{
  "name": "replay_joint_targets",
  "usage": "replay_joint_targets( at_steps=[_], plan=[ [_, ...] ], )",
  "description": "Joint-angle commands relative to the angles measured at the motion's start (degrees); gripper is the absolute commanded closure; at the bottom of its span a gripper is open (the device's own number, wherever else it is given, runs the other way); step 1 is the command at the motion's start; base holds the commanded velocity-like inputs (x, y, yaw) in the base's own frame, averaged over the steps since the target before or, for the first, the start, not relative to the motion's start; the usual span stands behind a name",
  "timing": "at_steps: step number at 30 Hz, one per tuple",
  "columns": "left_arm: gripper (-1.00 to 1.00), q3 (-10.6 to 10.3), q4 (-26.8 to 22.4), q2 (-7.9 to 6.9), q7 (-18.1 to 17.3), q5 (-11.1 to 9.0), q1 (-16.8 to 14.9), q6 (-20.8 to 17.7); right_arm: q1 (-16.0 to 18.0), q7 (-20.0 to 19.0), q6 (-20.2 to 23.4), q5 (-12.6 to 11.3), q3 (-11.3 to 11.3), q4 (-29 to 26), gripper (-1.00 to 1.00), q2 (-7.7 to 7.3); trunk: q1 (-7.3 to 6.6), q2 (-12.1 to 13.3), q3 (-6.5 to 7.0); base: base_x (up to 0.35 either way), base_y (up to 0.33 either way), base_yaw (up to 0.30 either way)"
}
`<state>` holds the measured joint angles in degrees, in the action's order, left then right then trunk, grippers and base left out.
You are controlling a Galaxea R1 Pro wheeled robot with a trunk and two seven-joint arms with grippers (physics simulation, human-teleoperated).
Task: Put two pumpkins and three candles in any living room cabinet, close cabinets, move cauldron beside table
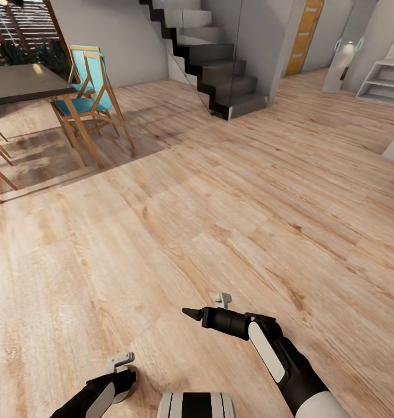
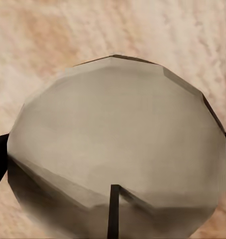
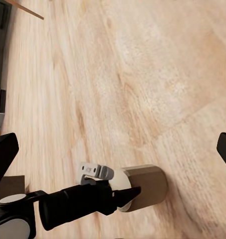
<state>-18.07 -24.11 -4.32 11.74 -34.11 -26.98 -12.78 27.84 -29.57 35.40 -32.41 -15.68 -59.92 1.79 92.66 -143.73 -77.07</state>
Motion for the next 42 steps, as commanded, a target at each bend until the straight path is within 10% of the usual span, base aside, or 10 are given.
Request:
replay_joint_targets(
  at_steps=[1, 19, 27, 34, 42],
  plan=[
    [1.00, -0.48, -0.15, -0.08, 0.47, -0.47, 0.00, -0.22, 0.02, 0.04, 0.37, -0.28, 0.04, -0.02, -1.00, 0.00, -0.03, 0.00, 0.19, 0.000, 0.000, 0.000],
    [1.00, -0.39, -0.15, -0.08, 0.48, -0.49, 0.00, -0.22, 0.02, 0.30, 0.34, -0.28, 0.15, 0.22, -1.00, -0.17, -0.29, 0.13, 2.40, 0.000, 0.000, 0.000],
    [1.00, 0.12, -2.87, -1.66, 0.03, -0.99, -0.15, -1.55, 0.02, 0.43, -0.25, -0.12, 3.92, 0.23, -1.00, -0.34, -0.50, 0.24, 4.18, 0.000, 0.000, 0.000],
    [1.00, 2.06, -18.83, -6.67, 0.31, -2.41, -0.27, -17.80, 0.02, 0.47, 0.15, -0.12, 4.34, 0.29, -1.00, -0.34, -0.68, 0.33, 5.73, 0.000, 0.000, 0.000],
    [1.00, 9.00, -28.16, -7.30, 1.02, -2.35, -0.19, -31.38, 0.02, 0.56, 0.36, -0.11, 6.57, 0.18, -1.00, -0.26, -0.88, 0.44, 7.50, 0.000, 0.000, 0.000]
  ],
)
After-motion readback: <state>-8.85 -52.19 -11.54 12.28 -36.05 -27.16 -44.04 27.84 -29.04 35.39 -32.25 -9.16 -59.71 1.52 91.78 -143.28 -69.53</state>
